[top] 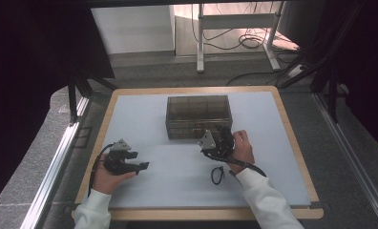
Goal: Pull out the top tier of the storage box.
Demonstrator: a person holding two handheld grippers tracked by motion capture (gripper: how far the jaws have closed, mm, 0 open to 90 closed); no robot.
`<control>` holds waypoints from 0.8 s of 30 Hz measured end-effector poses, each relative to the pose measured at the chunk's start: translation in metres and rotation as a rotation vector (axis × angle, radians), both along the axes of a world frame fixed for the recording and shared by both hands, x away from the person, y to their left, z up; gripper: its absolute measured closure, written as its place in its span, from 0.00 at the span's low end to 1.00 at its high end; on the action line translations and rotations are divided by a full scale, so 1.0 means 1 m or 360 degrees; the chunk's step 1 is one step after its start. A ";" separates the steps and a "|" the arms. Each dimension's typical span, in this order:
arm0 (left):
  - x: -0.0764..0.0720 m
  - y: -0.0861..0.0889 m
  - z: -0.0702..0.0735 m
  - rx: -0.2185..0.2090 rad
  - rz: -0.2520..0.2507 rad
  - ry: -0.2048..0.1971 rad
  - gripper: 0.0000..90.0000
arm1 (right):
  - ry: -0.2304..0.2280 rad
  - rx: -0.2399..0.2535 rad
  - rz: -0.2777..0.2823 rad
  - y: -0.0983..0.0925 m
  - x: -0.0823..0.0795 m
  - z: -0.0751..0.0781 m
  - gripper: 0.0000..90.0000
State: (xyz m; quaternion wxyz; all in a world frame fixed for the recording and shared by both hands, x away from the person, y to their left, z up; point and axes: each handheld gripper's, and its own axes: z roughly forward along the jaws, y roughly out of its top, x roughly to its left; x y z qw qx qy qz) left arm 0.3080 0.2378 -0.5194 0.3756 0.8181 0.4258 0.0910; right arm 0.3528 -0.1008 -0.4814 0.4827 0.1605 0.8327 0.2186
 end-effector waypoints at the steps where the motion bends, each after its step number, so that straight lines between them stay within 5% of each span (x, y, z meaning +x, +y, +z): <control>1: 0.000 0.000 0.000 0.0003 -0.0001 0.0002 0.34 | 0.0003 -0.0008 0.0002 0.000 0.000 0.000 0.50; 24: 0.001 0.000 -0.001 0.0003 -0.0004 0.0008 0.34 | -0.0107 -0.0120 0.0035 0.016 -0.001 -0.009 0.51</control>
